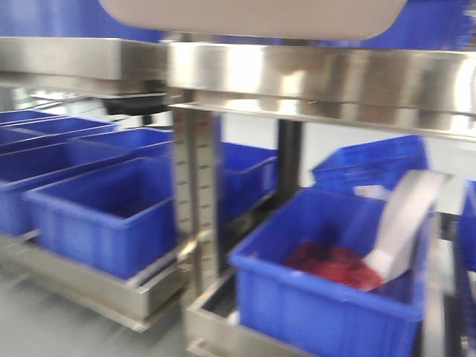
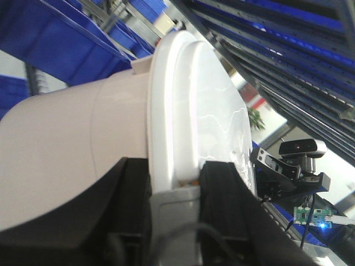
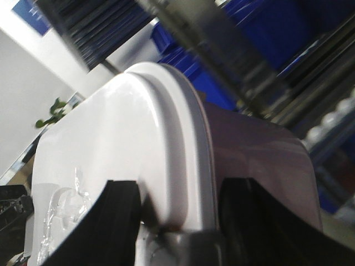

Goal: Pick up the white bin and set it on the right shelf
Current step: 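Hold the bin while the base approaches the steel shelf with blue bins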

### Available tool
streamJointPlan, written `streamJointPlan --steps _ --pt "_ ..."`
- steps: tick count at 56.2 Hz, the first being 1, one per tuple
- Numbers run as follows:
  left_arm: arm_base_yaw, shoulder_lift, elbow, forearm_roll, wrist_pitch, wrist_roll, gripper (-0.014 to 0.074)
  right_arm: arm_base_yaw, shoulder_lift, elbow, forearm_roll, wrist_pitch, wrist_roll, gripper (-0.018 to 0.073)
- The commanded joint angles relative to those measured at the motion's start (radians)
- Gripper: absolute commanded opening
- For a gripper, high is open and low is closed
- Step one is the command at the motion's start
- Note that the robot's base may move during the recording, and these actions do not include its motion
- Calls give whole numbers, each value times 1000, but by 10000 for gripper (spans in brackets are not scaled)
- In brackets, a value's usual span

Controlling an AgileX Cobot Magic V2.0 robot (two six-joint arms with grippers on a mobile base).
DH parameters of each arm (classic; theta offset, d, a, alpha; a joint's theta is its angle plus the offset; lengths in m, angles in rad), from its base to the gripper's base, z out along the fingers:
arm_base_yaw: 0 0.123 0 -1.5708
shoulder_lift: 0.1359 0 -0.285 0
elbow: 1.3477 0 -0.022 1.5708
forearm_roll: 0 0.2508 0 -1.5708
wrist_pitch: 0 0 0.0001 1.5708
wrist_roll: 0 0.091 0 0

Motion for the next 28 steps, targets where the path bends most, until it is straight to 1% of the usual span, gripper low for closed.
streamJointPlan --steps 1,28 --pt "-45 -45 -35 -70 279 18 -127 30 -44 -34 81 144 -3 69" --pt "-45 -45 -35 -70 279 18 -127 30 -44 -34 81 143 -3 69"
